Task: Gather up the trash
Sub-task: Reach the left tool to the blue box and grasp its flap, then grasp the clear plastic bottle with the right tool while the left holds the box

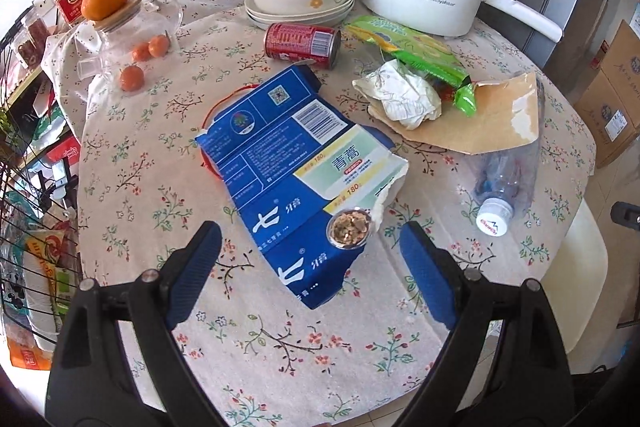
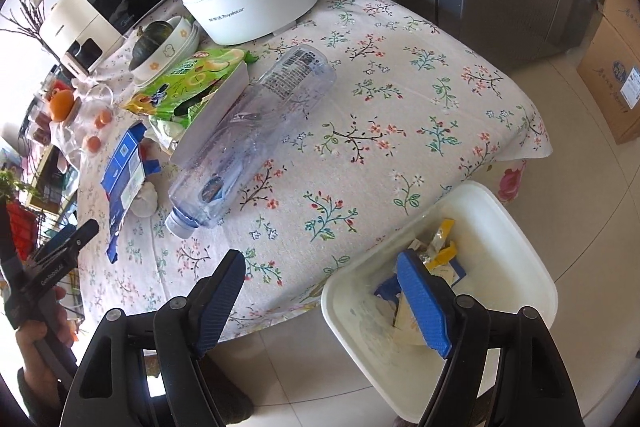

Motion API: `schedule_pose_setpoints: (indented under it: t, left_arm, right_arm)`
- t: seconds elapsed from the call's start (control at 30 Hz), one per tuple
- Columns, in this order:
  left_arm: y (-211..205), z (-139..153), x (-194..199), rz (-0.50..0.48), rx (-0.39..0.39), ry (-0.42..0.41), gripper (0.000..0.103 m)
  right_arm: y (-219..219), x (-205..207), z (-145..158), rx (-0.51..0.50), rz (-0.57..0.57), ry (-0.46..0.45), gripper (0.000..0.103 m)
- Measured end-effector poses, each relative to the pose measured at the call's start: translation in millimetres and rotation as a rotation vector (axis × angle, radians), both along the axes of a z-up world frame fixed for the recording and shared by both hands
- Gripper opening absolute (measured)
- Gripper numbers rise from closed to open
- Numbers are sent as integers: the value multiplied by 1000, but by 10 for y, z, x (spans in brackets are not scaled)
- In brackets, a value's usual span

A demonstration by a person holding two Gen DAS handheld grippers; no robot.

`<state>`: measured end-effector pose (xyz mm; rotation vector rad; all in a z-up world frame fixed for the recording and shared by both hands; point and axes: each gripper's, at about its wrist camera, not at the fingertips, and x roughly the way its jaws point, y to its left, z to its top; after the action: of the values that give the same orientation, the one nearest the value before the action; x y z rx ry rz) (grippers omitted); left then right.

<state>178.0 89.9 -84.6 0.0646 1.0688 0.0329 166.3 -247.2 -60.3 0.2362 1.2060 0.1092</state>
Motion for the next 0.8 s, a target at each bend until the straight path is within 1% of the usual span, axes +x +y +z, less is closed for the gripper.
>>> schedule_pose_setpoints:
  t: [0.1,0.2,0.27,0.3,0.33,0.37,0.43,0.47,0.53,0.57,0.7,0.8]
  left_arm:
    - [-27,-134,5,-47,36,27,91]
    - [-109,-229,-4,-92,83,35,91]
    - [-159,-288,3,-111,122,37,88]
    - [-179,-320,12,-117,142,42,83]
    - [-192,-348,20,-121,156,46,75]
    - [-199,-372,26,-125,164,51,69]
    - [-203,-407,38,-127,170,65,44]
    - [-199,-409,42,-125,176,67,39]
    - [-178,-378,44,-117,183,62,23]
    - [-151,-345,49,-103,181,59,21]
    - [11,-119,34,-35,94,9,6]
    - [136,45,-7,8,37,-40,4]
  right_arm:
    - [109,80,-48,1,7,11,80]
    - [196,147,-91,-5,12,19,80]
    - [245,183,-113,-3,11,23,80]
    - [266,201,-123,0,10,24,80]
    - [283,218,-132,2,8,24,80]
    - [301,236,-140,5,5,23,80]
    - [336,267,-149,11,0,20,80]
    - [354,281,-151,15,-3,17,80]
    - [395,311,-154,24,-7,10,80]
    - [414,330,-157,28,-10,7,80]
    - [489,423,-199,50,-28,2,80]
    - [551,512,-261,71,-47,4,80]
